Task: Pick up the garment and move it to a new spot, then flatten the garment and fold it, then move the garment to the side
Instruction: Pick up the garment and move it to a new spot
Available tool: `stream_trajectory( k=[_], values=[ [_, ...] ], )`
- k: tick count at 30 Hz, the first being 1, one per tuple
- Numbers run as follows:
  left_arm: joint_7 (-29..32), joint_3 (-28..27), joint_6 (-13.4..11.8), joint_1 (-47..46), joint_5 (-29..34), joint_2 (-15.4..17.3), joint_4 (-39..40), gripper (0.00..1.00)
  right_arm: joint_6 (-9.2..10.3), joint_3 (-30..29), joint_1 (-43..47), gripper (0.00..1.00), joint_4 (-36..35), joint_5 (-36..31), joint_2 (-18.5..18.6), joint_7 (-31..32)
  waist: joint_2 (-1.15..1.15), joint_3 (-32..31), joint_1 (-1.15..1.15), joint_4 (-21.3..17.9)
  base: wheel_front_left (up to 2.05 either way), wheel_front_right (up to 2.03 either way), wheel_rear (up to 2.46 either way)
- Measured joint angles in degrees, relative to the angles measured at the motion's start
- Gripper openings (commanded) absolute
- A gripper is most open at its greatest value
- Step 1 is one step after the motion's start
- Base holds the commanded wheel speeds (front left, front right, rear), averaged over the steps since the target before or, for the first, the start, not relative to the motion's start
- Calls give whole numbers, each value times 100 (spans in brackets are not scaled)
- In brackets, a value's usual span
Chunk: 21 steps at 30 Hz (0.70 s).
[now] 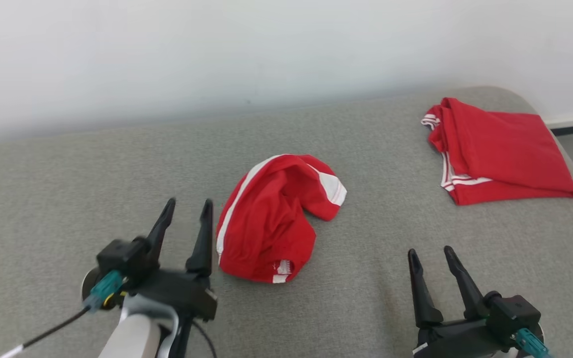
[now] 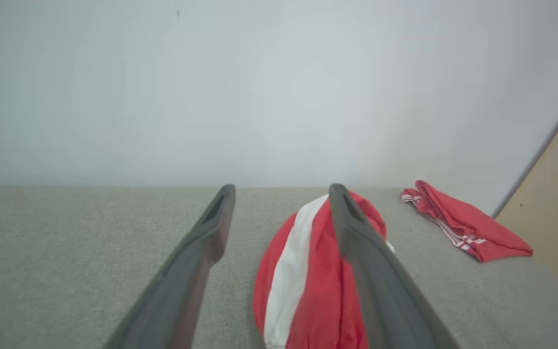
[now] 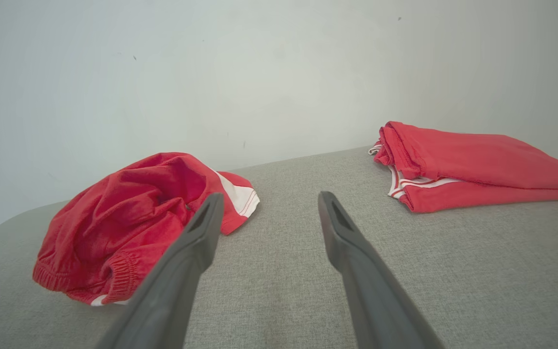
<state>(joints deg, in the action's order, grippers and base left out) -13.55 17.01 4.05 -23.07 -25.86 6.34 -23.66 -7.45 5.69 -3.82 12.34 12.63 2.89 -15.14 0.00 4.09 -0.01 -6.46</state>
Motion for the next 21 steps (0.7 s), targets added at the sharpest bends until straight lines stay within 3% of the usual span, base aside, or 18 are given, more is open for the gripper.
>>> stream_trajectory(
  k=[8,13,21],
  values=[
    [-131,-305,-179,767,219,313,394,100,0,-189,68,100,-78,-34,2,0,0,-106,0,264,0,0,0],
    [-141,-933,-250,1484,524,257,1131,100,0,-267,159,100,-112,-57,1,0,0,-171,0,369,0,0,0],
    [-143,-1696,105,2357,1060,-2,1681,100,0,-361,275,100,-111,-56,1,0,1,-257,0,474,0,0,0]
  ],
)
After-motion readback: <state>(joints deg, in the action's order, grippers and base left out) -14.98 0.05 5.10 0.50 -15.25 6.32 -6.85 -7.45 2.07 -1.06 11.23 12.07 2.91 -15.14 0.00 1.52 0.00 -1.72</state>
